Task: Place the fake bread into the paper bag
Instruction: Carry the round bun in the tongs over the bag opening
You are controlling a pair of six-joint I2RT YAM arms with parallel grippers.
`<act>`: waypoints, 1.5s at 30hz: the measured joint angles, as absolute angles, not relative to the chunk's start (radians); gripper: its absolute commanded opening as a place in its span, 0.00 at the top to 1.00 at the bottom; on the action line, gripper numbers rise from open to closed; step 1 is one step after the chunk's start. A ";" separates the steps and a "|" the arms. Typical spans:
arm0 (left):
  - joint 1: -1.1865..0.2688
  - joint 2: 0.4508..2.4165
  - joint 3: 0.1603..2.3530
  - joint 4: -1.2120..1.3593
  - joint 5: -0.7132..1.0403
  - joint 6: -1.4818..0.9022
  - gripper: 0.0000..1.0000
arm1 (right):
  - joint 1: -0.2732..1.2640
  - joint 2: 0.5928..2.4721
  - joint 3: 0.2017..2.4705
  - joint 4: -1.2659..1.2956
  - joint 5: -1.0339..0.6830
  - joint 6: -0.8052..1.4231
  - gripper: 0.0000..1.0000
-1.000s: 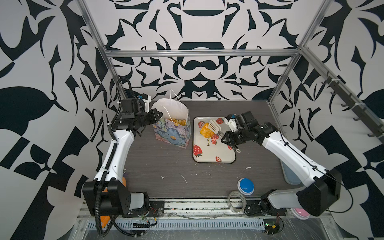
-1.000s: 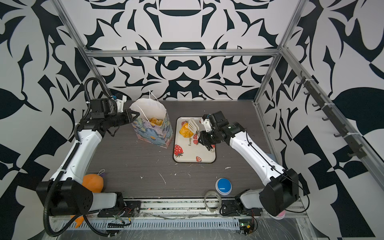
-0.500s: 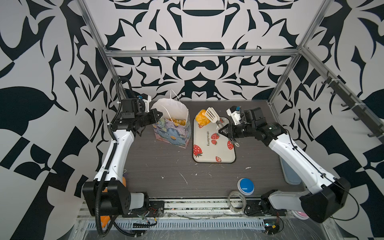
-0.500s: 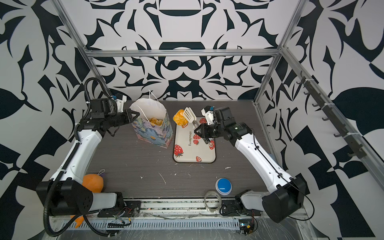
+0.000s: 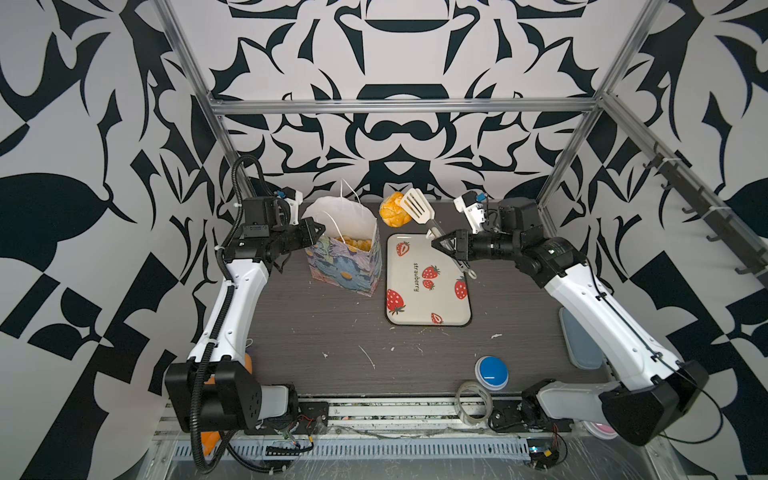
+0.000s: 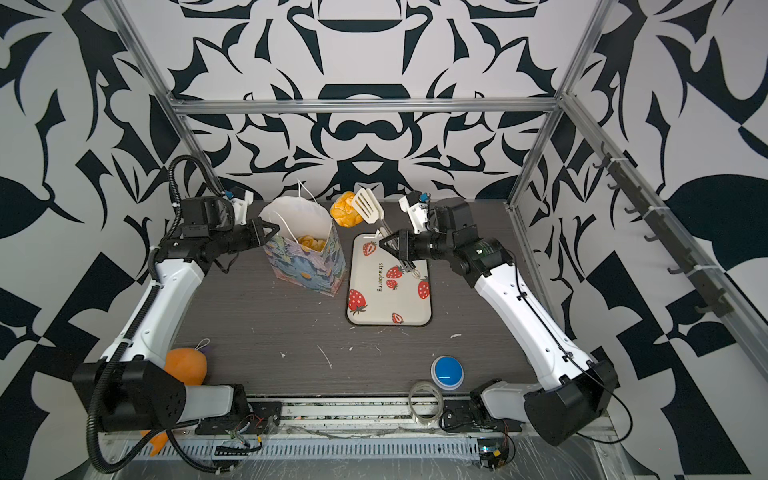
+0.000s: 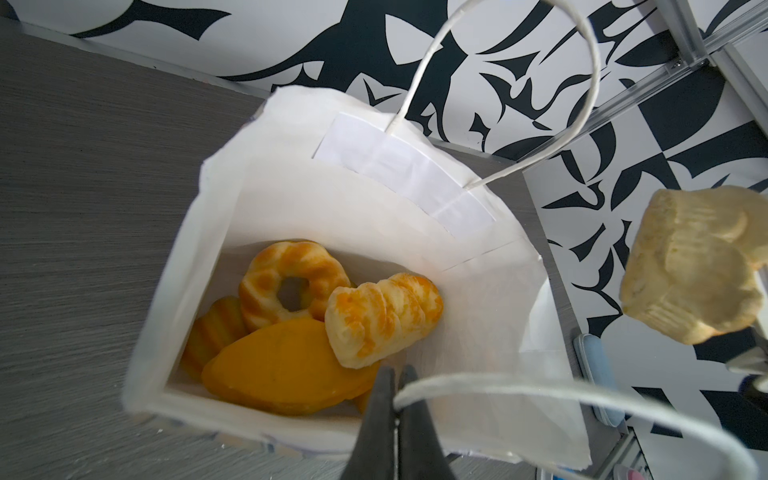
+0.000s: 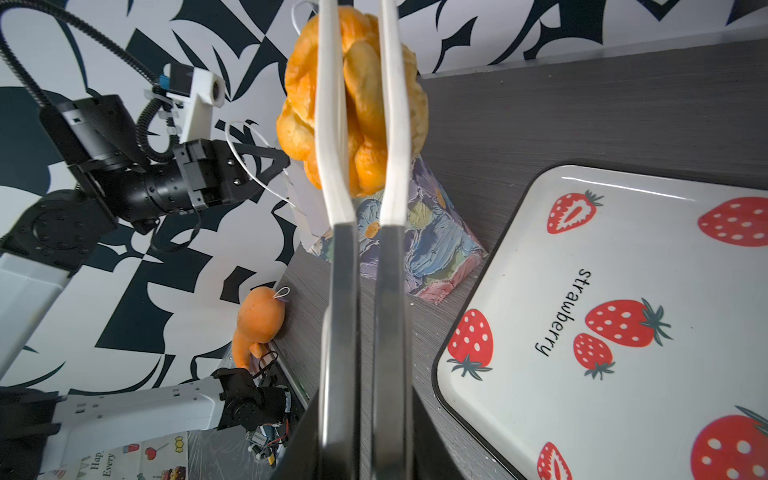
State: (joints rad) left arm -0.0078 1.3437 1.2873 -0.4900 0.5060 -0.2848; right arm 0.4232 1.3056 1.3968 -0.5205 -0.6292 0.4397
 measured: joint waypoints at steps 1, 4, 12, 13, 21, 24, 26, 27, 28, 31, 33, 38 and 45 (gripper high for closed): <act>-0.008 1.344 1.287 -0.490 0.506 -0.285 0.98 | 0.426 1.312 1.406 -0.516 -0.636 0.441 0.71; -0.008 1.344 1.287 -0.490 0.506 -0.285 0.98 | 0.440 1.337 1.426 -0.493 -0.648 0.444 0.71; -0.008 1.344 1.287 -0.490 0.506 -0.285 0.98 | 0.509 1.387 1.445 -0.471 -0.659 0.447 0.71; -0.008 1.344 1.287 -0.490 0.506 -0.285 0.99 | 0.517 1.392 1.447 -0.468 -0.660 0.447 0.71; -0.008 1.344 1.287 -0.490 0.506 -0.285 0.98 | 0.566 1.440 1.457 -0.433 -0.659 0.448 0.71; -0.008 1.344 1.287 -0.490 0.506 -0.285 0.98 | 0.571 1.457 1.458 -0.421 -0.659 0.451 0.71; -0.008 1.344 1.287 -0.490 0.506 -0.285 0.98 | 0.571 1.467 1.458 -0.414 -0.659 0.454 0.71; -0.008 1.344 1.287 -0.490 0.506 -0.285 0.98 | 0.571 1.472 1.458 -0.412 -0.659 0.456 0.71; -0.008 1.344 1.287 -0.490 0.506 -0.285 0.98 | 0.571 1.476 1.458 -0.410 -0.659 0.458 0.71; -0.008 1.344 1.287 -0.490 0.506 -0.285 0.98 | 0.571 1.488 1.458 -0.402 -0.659 0.465 0.71; -0.008 1.344 1.287 -0.490 0.506 -0.285 0.98 | 0.571 1.492 1.458 -0.398 -0.658 0.467 0.71; -0.008 1.344 1.287 -0.490 0.506 -0.285 0.98 | 0.571 1.498 1.458 -0.392 -0.657 0.469 0.71; -0.008 1.344 1.287 -0.490 0.506 -0.285 0.98 | 0.571 1.518 1.458 -0.382 -0.657 0.471 0.71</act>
State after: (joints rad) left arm -0.0078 1.3437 1.2869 -0.4900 0.5060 -0.2848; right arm 0.5709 1.5177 1.4578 -0.3820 -0.6575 0.4709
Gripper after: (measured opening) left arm 0.052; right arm 0.296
